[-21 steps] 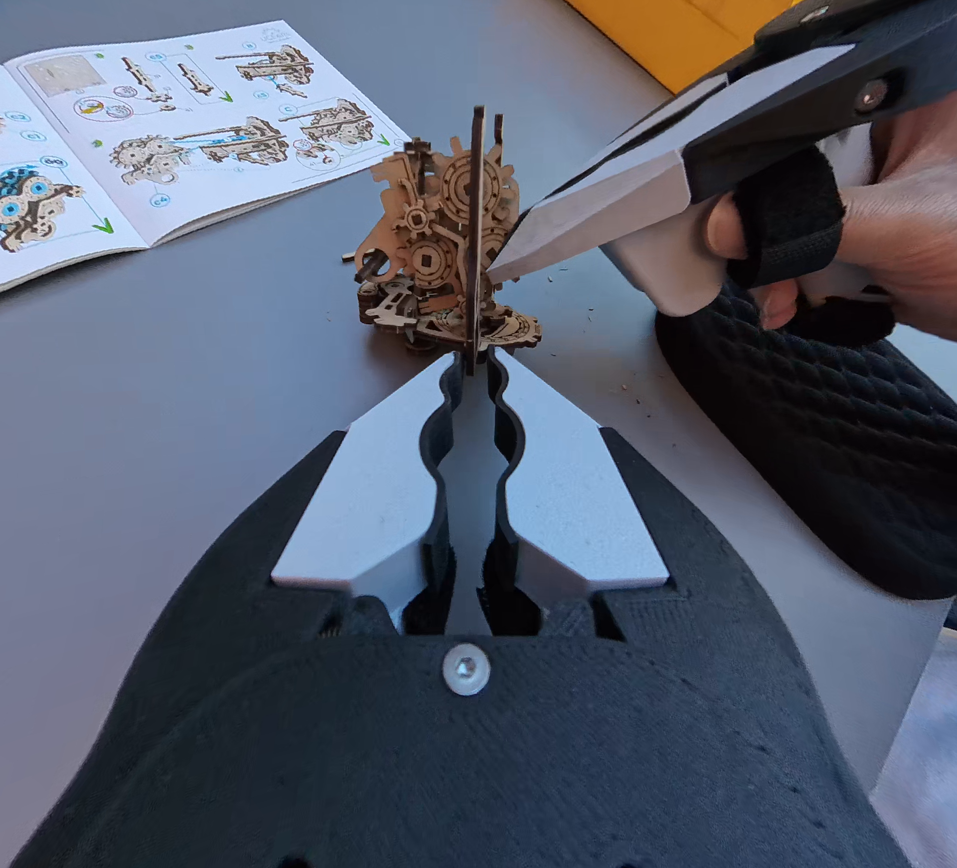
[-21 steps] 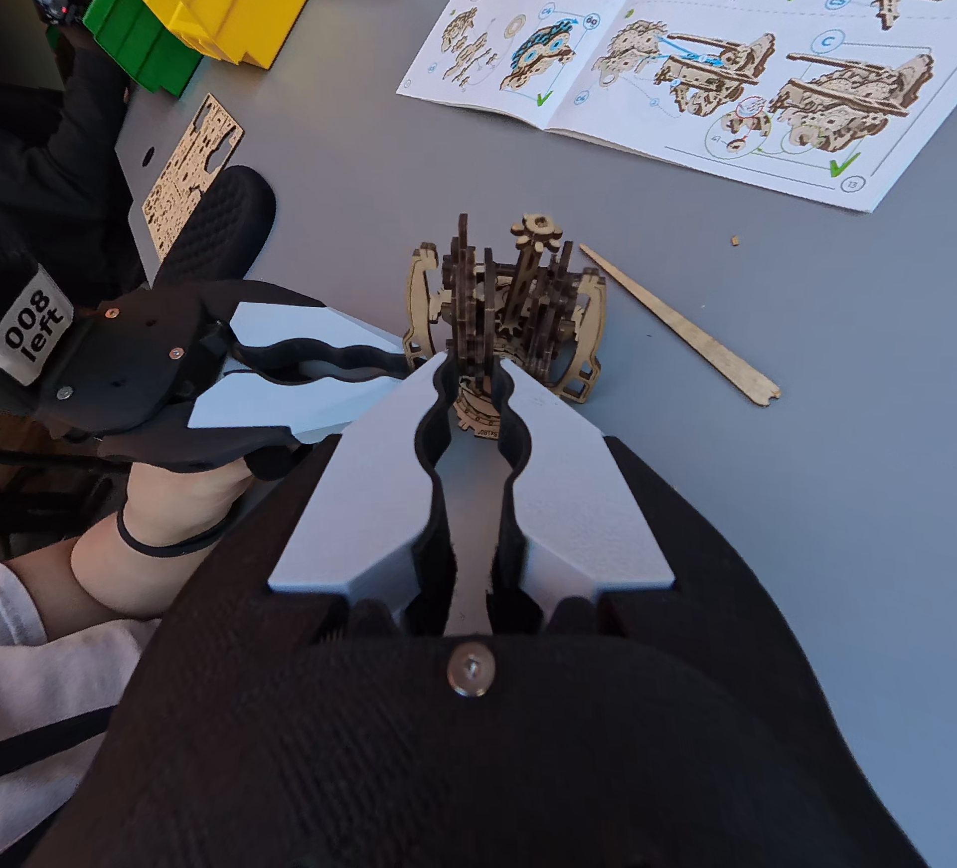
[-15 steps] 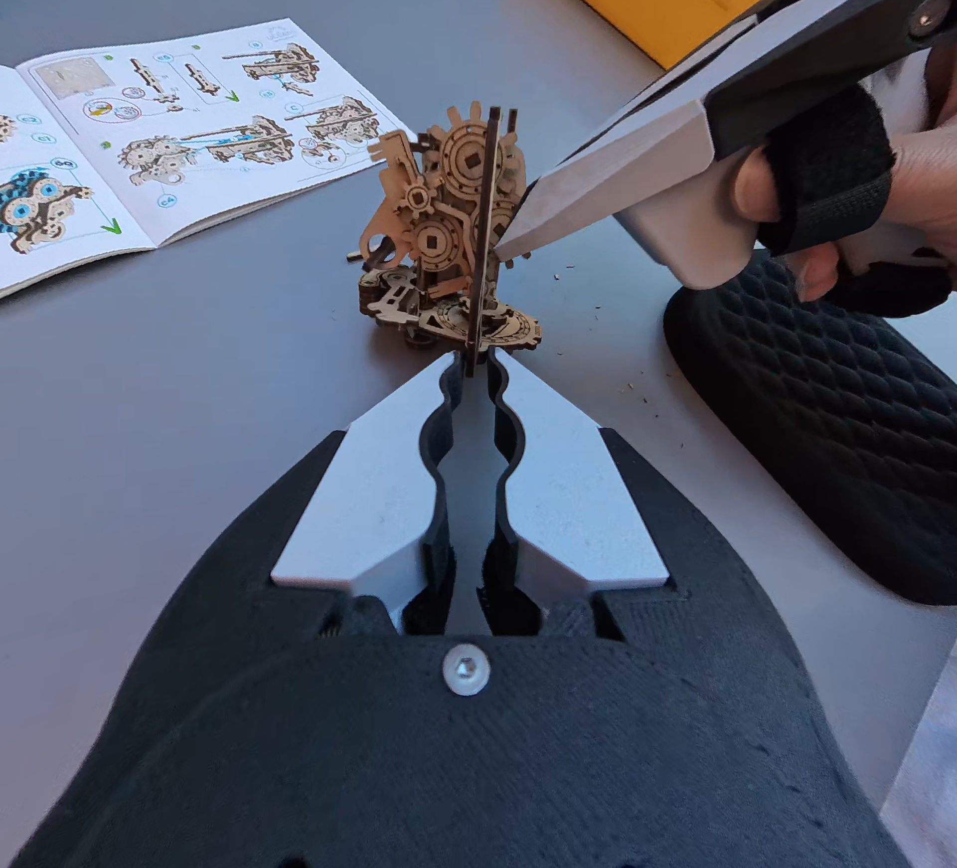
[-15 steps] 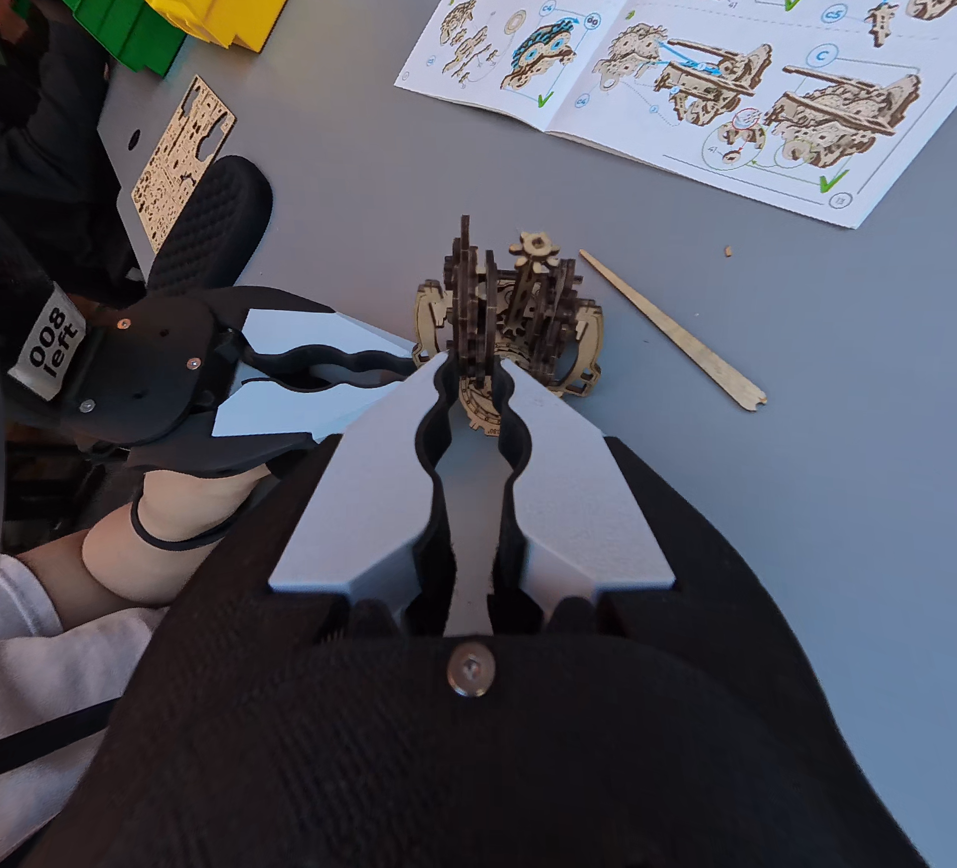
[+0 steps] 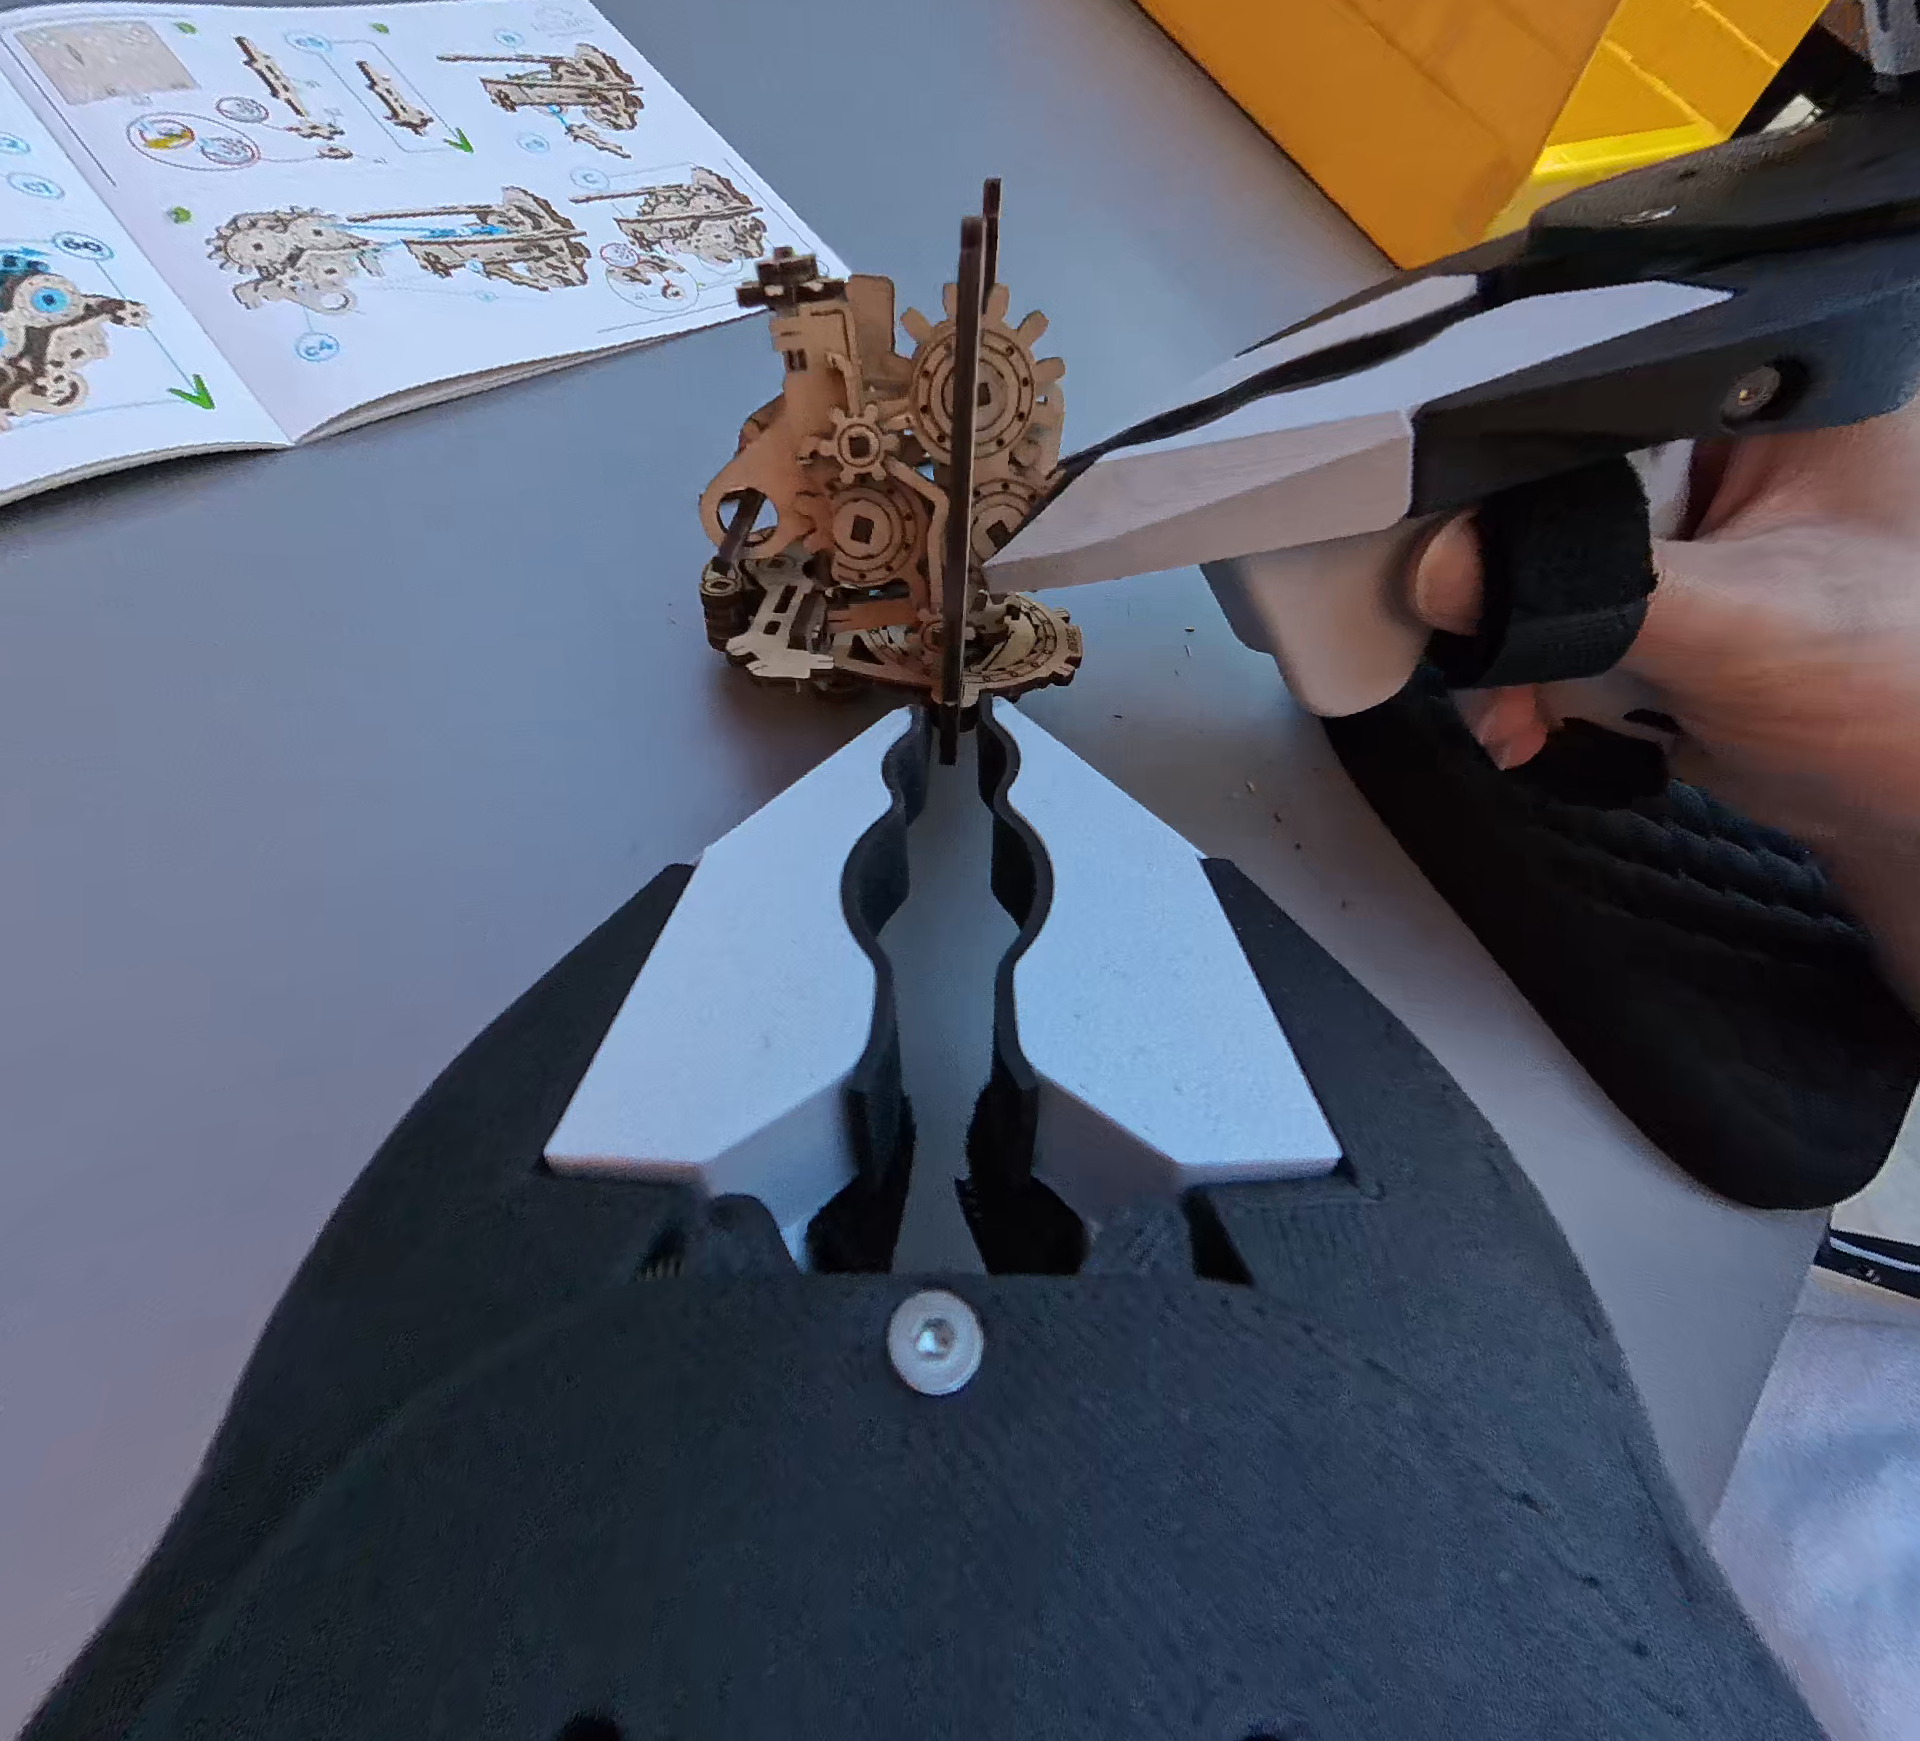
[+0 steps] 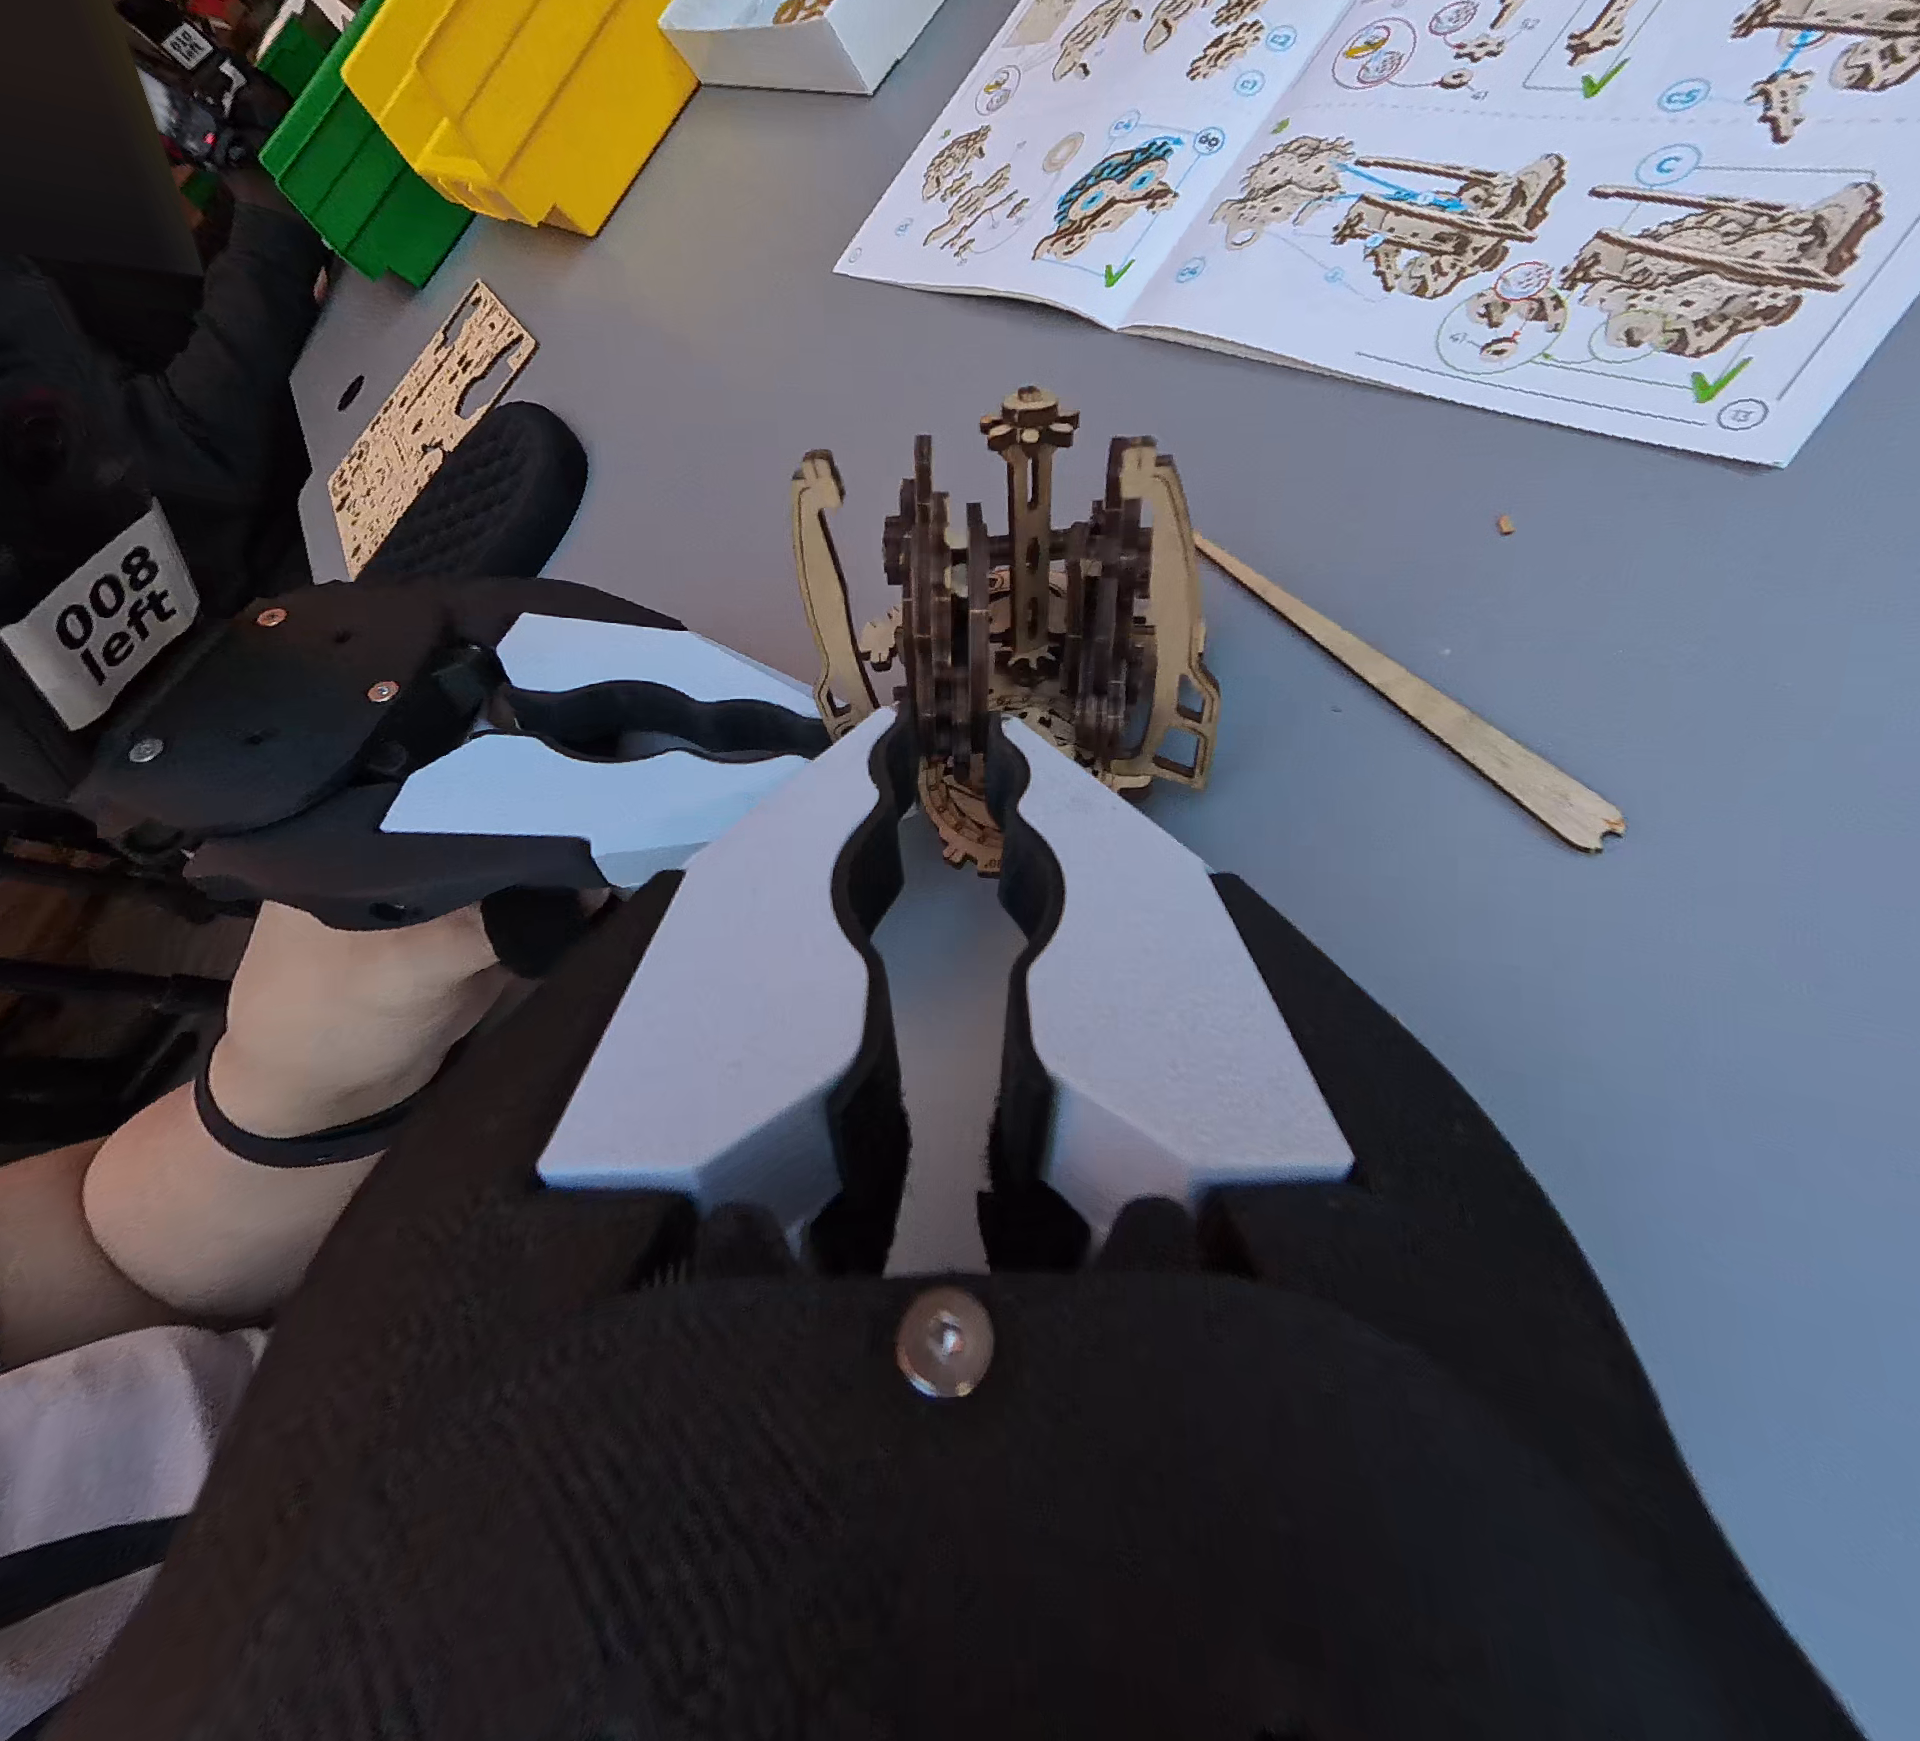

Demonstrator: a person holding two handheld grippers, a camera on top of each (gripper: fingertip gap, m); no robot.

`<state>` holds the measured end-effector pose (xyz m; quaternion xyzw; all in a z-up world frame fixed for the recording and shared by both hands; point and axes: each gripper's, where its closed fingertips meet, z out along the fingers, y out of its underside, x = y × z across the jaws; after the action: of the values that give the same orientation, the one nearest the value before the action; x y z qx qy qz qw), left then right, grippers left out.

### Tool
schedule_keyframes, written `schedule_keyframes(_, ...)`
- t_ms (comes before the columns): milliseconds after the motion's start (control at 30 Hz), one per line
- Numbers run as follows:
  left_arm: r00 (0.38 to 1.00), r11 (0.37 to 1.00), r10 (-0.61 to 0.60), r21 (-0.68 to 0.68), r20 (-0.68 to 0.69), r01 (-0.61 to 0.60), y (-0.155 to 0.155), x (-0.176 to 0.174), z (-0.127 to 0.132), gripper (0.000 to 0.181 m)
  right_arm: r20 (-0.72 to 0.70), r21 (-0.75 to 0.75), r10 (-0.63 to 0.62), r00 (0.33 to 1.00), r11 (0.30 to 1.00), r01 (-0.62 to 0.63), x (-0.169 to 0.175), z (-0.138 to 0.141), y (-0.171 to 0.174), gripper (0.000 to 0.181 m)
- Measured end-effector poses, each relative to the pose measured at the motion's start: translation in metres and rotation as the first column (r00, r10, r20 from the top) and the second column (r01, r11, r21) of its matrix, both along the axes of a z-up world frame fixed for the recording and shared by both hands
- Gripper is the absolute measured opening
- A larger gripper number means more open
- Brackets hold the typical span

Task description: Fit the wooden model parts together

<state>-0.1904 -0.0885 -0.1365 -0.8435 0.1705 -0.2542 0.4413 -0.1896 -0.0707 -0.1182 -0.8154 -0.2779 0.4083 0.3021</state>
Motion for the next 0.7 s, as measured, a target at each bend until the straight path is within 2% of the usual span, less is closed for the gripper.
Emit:
schedule_keyframes(33,1.000,1.000,0.000,-0.005,0.005,0.000,0.000,0.000,0.000,0.007,-0.008,0.008,-0.006,1.000,1.000,0.006,0.000,0.000,0.000,0.011)
schedule_keyframes(133,1.000,1.000,-0.004,-0.008,0.000,0.004,0.000,0.000,-0.001,0.007,-0.028,0.024,0.000,1.000,1.000,0.001,0.000,0.000,0.000,0.011)
schedule_keyframes(333,0.999,1.000,-0.009,-0.005,-0.033,0.009,-0.001,0.002,-0.004,0.007,0.019,-0.018,0.104,0.994,0.994,-0.104,-0.002,-0.002,-0.005,0.022)
schedule_keyframes(600,0.999,1.000,-0.018,-0.010,-0.046,0.017,-0.002,0.003,-0.006,0.007,0.111,0.031,0.191,0.975,0.980,-0.195,0.001,0.007,-0.001,0.010)
schedule_keyframes(700,0.999,1.000,-0.017,-0.007,-0.049,0.017,-0.002,0.003,-0.005,0.007,0.087,0.052,0.182,0.979,0.981,-0.187,0.001,0.008,0.000,0.010)
